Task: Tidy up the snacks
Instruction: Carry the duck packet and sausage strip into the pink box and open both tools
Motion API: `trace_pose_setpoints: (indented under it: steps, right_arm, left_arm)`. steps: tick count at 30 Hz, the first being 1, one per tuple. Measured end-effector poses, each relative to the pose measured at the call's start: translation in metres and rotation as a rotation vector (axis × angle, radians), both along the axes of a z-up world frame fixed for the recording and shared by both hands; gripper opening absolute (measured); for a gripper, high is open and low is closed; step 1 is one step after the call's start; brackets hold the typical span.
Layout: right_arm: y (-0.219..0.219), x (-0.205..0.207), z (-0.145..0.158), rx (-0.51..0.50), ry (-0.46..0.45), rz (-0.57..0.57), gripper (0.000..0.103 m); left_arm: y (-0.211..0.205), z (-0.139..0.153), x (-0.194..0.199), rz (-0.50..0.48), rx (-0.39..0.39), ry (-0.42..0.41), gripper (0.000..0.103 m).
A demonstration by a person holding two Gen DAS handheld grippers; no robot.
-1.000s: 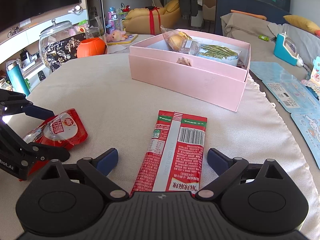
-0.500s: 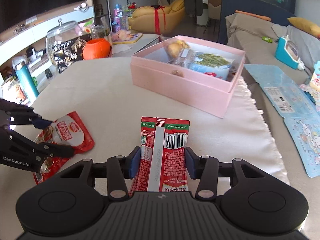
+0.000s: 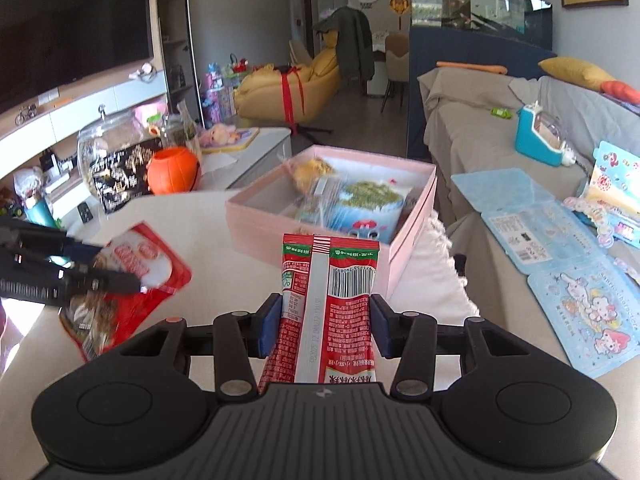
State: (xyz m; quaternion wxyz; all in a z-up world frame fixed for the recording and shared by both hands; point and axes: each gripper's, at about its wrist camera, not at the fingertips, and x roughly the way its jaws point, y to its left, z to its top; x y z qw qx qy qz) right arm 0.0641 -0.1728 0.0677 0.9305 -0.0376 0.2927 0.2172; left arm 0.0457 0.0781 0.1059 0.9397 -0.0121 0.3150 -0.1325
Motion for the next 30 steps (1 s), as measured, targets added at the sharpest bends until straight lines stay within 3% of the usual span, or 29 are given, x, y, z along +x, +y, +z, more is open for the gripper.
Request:
trace_pose_setpoints:
  steps: [4, 5, 6, 7, 10, 12, 19, 22, 25, 27, 28, 30]
  right_arm:
    - [-0.003, 0.008, 0.007, 0.018, -0.021, -0.011, 0.046]
    - [-0.003, 0.011, 0.008, 0.016, -0.021, -0.012, 0.046]
    - [-0.002, 0.013, 0.008, 0.011, -0.021, -0.014, 0.046]
    - [-0.001, 0.015, 0.008, 0.002, -0.02, -0.018, 0.046]
    - [0.001, 0.021, 0.007, -0.02, -0.013, -0.031, 0.046]
    - [0.002, 0.024, 0.006, -0.037, -0.012, -0.041, 0.046]
    - [0.005, 0.039, 0.002, -0.056, -0.009, -0.048, 0.046]
    - [0.017, 0.057, 0.015, -0.047, -0.056, -0.05, 0.046]
    - [0.038, 0.091, 0.036, -0.043, -0.135, -0.046, 0.047]
    - [0.056, 0.118, 0.045, -0.053, -0.165, -0.02, 0.057]
    - [0.064, 0.131, 0.046, -0.065, -0.157, -0.004, 0.067]
    - [0.077, 0.148, 0.042, -0.09, -0.123, -0.019, 0.069]
  left_arm:
    - [-0.004, 0.032, 0.045, 0.011, -0.073, -0.098, 0.045]
    - [-0.005, 0.04, 0.061, 0.014, -0.118, -0.125, 0.041]
    - [-0.006, 0.044, 0.074, 0.021, -0.156, -0.147, 0.026]
    - [-0.006, 0.046, 0.093, 0.014, -0.206, -0.159, 0.023]
    - [-0.009, 0.033, 0.139, 0.018, -0.291, -0.131, 0.027]
    - [-0.006, 0.019, 0.148, 0.052, -0.286, -0.132, 0.028]
    - [0.01, -0.03, 0.101, 0.043, -0.256, -0.058, 0.028]
    - [0.016, -0.045, 0.073, 0.067, -0.268, -0.03, 0.028]
    - [0.013, -0.056, 0.052, 0.101, -0.232, -0.017, 0.028]
    - [0.013, -0.063, 0.04, 0.121, -0.184, 0.004, 0.028]
    - [0.014, -0.067, 0.034, 0.131, -0.164, 0.015, 0.028]
    - [0.017, -0.073, 0.021, 0.152, -0.139, 0.026, 0.028]
